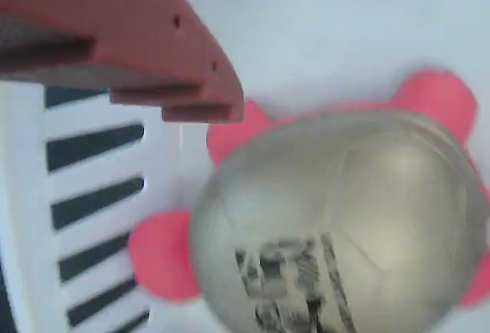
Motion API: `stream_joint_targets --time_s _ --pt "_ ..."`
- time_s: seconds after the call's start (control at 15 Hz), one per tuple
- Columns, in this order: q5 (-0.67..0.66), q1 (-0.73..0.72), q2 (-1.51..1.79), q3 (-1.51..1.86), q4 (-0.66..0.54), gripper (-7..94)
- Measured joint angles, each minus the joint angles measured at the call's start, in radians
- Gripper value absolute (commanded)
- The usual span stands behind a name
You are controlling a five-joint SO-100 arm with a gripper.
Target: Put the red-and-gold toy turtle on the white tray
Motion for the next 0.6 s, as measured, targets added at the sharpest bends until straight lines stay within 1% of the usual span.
stream_joint_targets --time_s 0.07,0.27,0.4,0.47,0.6 --pt "0.0 -0.003 0.021 0.0 -0.005 0" --pt "0.0 0.017 0.091 0.0 -0.031 0" --pt "-0.014 0.014 0.164 0.031 -0.069 0" --pt "-0.015 0.026 0.225 0.084 -0.101 0" --pt "-0.021 0.083 0.396 0.218 -0.247 0"
